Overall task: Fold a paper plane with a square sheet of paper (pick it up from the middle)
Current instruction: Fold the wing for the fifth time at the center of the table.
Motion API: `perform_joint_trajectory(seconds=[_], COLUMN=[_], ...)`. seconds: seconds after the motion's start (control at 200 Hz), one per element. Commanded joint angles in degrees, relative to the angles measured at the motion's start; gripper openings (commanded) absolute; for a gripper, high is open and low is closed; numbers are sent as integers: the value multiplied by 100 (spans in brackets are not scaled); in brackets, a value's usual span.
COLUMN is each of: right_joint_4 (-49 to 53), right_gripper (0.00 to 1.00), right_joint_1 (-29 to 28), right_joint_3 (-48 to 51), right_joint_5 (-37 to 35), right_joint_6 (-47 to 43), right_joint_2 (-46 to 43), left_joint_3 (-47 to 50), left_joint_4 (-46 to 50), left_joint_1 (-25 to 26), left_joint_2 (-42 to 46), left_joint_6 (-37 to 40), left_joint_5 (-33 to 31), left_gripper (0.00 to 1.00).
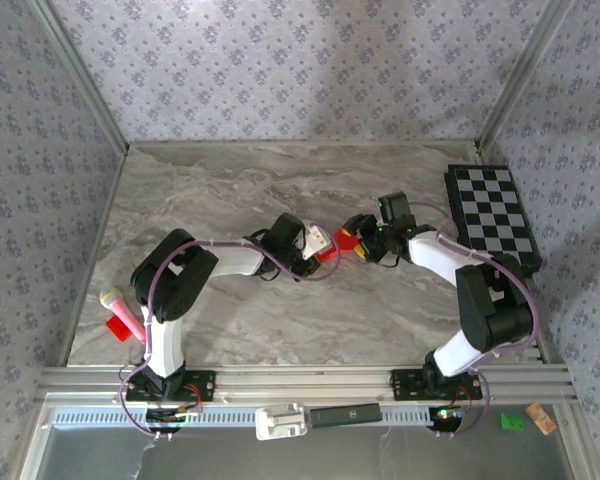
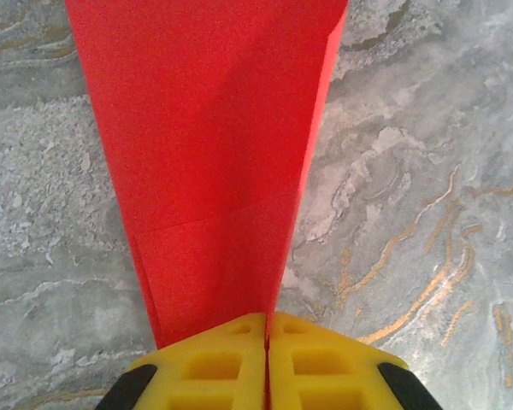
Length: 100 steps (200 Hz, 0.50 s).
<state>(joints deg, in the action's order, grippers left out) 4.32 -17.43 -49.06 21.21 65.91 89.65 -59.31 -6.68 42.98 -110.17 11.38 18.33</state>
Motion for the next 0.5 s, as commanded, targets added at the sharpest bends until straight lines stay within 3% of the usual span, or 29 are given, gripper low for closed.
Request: perform_joint_trajectory(seconds=[0.0,0.255,0.495], right_joint_4=[247,305,188], right_gripper=[63,64,64], right_joint_1=[60,191,365], right_joint_3=[-69,39,181], right_joint_5=[-161,-219,-154], right_joint_6=[-201,-581,-1833], right_joint_2=[-127,-240,-393], left_joint_3=[-200,-438,-744], left_joint_4=[267,501,796], left_joint_1=[-59,-270,-409], left_joint_2=[-88,-101,-239], left_joint_6=[-266,-1123,-2134], left_joint_5=[452,738,1208], left_gripper=[8,4,1])
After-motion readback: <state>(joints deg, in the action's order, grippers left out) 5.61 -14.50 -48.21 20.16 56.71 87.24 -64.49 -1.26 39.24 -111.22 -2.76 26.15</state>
